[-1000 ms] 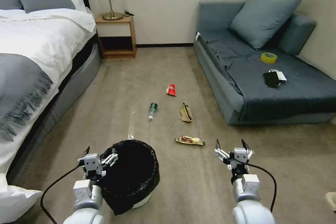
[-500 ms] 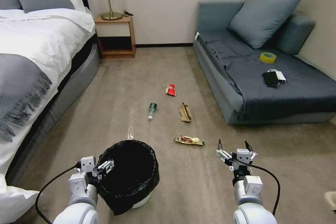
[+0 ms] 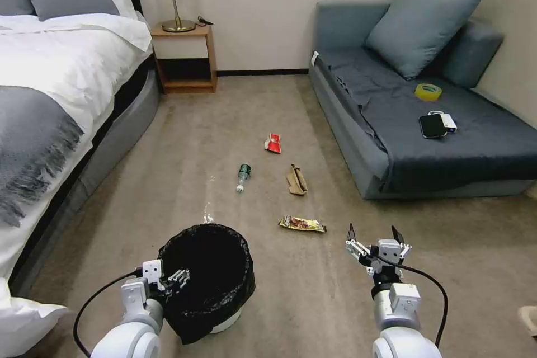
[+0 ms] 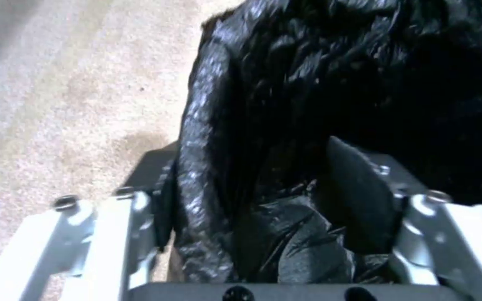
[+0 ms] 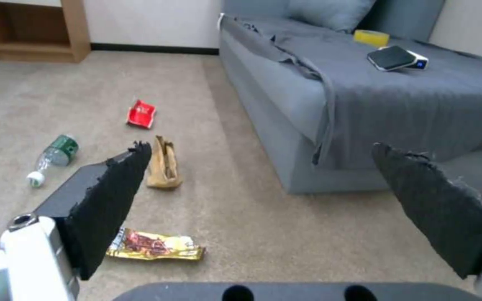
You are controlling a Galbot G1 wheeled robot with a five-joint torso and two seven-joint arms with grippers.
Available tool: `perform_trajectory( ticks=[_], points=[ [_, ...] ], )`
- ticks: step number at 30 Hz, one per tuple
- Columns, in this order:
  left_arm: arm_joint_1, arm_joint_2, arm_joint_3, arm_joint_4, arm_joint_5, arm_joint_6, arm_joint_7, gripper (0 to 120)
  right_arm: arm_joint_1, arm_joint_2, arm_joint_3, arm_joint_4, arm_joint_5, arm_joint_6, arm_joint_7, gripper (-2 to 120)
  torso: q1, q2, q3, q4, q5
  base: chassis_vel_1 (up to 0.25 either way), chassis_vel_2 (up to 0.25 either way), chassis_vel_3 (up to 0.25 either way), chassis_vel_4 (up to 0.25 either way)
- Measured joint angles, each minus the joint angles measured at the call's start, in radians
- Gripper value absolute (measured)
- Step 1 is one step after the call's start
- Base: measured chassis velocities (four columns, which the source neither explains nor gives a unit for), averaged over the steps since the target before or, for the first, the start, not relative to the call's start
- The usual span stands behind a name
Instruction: Pick up the trash bin, then pick up the garbage on the floor and place it into the trash bin.
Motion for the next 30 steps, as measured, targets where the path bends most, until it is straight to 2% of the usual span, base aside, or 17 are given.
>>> perform_trajectory(
  ticks=[2, 4, 6, 8, 9, 10, 11, 13, 16, 22, 30],
  points=[
    [0.0, 0.0, -0.001, 0.0, -0.002, 0.001, 0.0, 58, 0.0, 0.0, 0.0, -0.001, 0.0, 0.0, 0.002, 100, 0.0, 0.0, 0.0, 0.0, 0.0, 0.0, 0.0, 0.0, 0.0],
    [0.0, -0.001, -0.004, 0.001, -0.006, 0.001, 0.0, 47, 0.001, 0.0, 0.0, -0.004, 0.0, 0.001, 0.006, 100, 0.0, 0.0, 0.0, 0.0, 0.0, 0.0, 0.0, 0.0, 0.0],
    [0.001, -0.001, -0.005, 0.002, -0.006, 0.001, 0.0, 47, 0.001, 0.0, 0.0, -0.004, 0.0, 0.001, 0.006, 100, 0.0, 0.0, 0.0, 0.0, 0.0, 0.0, 0.0, 0.0, 0.0],
    [0.003, -0.001, -0.01, 0.005, -0.008, 0.001, 0.001, 35, 0.002, 0.0, -0.001, -0.006, 0.0, 0.002, 0.009, 100, 0.0, 0.0, 0.0, 0.0, 0.0, 0.0, 0.0, 0.0, 0.0],
    [0.003, -0.001, -0.01, 0.005, -0.008, 0.001, 0.001, 35, 0.002, 0.0, -0.001, -0.006, 0.0, 0.002, 0.009, 100, 0.0, 0.0, 0.0, 0.0, 0.0, 0.0, 0.0, 0.0, 0.0],
    [0.004, -0.001, -0.013, 0.009, -0.009, 0.0, 0.002, 23, 0.002, 0.001, -0.002, -0.009, 0.0, 0.004, 0.011, 100, 0.0, 0.0, 0.0, 0.0001, 0.0, 0.0, 0.0, 0.0, 0.0],
    [0.004, -0.001, -0.013, 0.009, -0.009, 0.0, 0.002, 23, 0.002, 0.001, -0.002, -0.009, 0.0, 0.004, 0.011, 100, 0.0, 0.0, 0.0, 0.0001, 0.0, 0.0, 0.0, 0.0, 0.0],
    [0.007, -0.001, -0.017, 0.012, -0.009, -0.003, 0.006, 12, 0.002, 0.002, -0.002, -0.014, 0.0, 0.008, 0.017, 100, 0.0, 0.0, 0.0, 0.0001, 0.0001, 0.0, 0.0, 0.0, 0.0],
    [0.009, -0.002, -0.019, 0.016, -0.006, -0.009, 0.014, 5, 0.002, 0.002, -0.003, -0.016, 0.0, 0.011, 0.019, 100, 0.0, 0.0, 0.0, 0.0002, 0.0003, 0.0, 0.0, 0.0, 0.0],
    [0.014, -0.002, -0.024, 0.02, 0.003, -0.031, 0.042, 5, 0.003, 0.005, -0.007, -0.019, 0.0, 0.012, 0.022, 100, 0.0, 0.0, 0.0, 0.0, 0.0, 0.0, 0.0, 0.0, 0.0],
    [0.02, 0.001, -0.047, 0.018, 0.033, -0.126, 0.099, 5, 0.008, 0.013, -0.011, -0.023, 0.0, 0.015, 0.024, 100, 0.0, 0.0, 0.0, -0.0001, -0.0003, 0.0, 0.0, 0.0, 0.0]
  ],
)
